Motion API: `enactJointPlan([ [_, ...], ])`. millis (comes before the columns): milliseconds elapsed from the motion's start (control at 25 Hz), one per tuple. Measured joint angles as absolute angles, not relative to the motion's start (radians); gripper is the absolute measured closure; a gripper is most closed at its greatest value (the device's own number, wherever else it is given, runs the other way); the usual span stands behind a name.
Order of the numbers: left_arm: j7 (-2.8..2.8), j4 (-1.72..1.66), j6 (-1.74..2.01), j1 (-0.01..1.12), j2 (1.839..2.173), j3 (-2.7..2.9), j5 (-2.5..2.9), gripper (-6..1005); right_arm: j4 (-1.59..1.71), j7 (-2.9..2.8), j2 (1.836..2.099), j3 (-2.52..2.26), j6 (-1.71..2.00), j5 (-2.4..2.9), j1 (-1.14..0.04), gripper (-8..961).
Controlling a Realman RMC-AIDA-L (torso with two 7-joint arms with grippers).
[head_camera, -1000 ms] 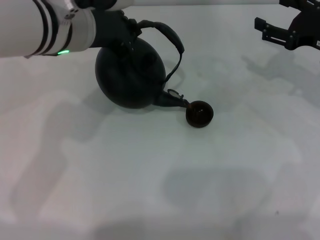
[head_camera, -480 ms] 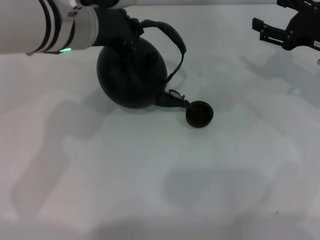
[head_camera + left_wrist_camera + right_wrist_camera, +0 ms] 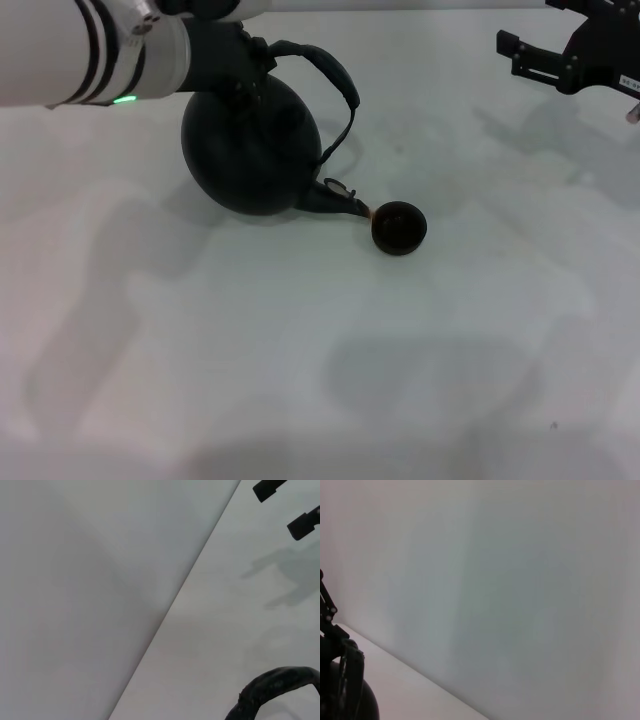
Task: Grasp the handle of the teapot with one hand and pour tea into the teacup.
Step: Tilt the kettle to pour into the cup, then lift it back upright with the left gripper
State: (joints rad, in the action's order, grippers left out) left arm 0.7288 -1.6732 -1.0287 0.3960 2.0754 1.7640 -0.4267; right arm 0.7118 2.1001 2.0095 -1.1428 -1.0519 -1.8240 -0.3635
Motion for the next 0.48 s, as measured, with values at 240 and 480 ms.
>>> enactJointPlan([
  [240,0.728,-1.671,-1.043,0.413,2.077,1.764,-0.425,877,0.710,2.100,2.010,-1.143,-1.050,-1.824,-0.364,90],
  [480,0.714,-1.670,-1.043,0.425,2.077,1.764,-0.425,877,0.710,2.100,2.010,-1.143,-1.048,-1.824,-0.363,90],
])
